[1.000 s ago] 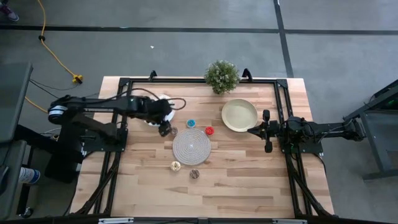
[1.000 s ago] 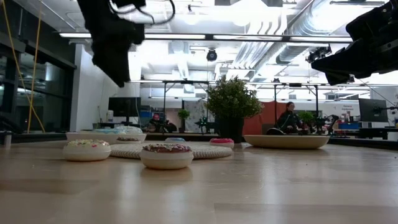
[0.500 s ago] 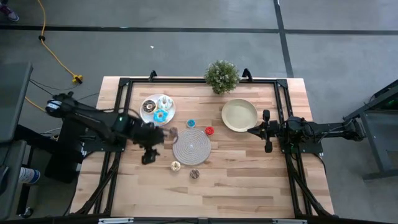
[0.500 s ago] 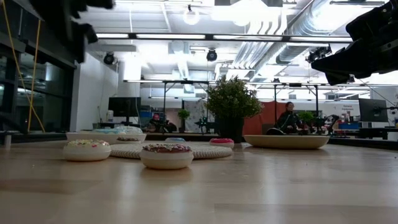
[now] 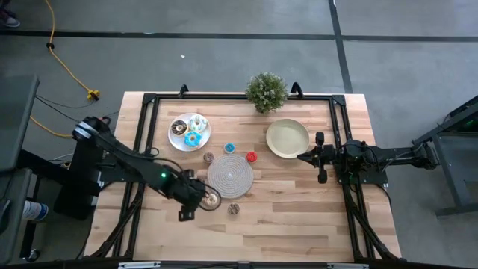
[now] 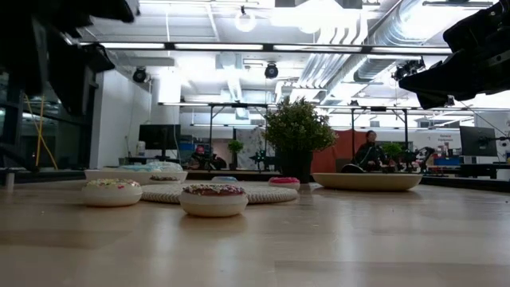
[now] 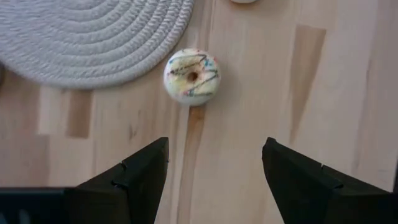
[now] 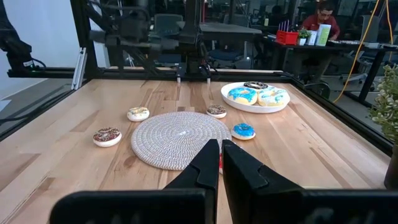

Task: Pick & Place donuts
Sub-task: Put the small white donut on the brown plate

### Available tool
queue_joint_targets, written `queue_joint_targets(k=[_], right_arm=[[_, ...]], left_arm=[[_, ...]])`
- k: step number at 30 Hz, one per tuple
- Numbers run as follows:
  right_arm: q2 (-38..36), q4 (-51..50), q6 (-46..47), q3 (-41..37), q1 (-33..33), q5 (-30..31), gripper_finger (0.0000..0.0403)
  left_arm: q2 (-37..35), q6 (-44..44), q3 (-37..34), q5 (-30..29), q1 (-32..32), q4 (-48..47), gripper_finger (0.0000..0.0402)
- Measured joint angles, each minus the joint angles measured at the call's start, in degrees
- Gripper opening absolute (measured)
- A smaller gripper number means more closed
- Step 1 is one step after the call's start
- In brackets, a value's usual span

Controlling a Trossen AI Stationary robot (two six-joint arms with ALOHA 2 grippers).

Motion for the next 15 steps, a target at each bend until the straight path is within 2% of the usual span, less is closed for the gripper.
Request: queue_joint_targets(k=[6, 15], right_arm=[[0.0, 0.1, 0.0, 0.0, 0.0, 0.0, 0.0012], [0.0, 0.0, 0.0, 0.0, 0.0, 0.0, 0.0012]], left_arm=[[5.9, 0.1, 0.0, -1.0, 0.0, 5.1, 0.025], [9.7, 0.7, 0.0, -8.2, 0.0, 6.6, 0.025]])
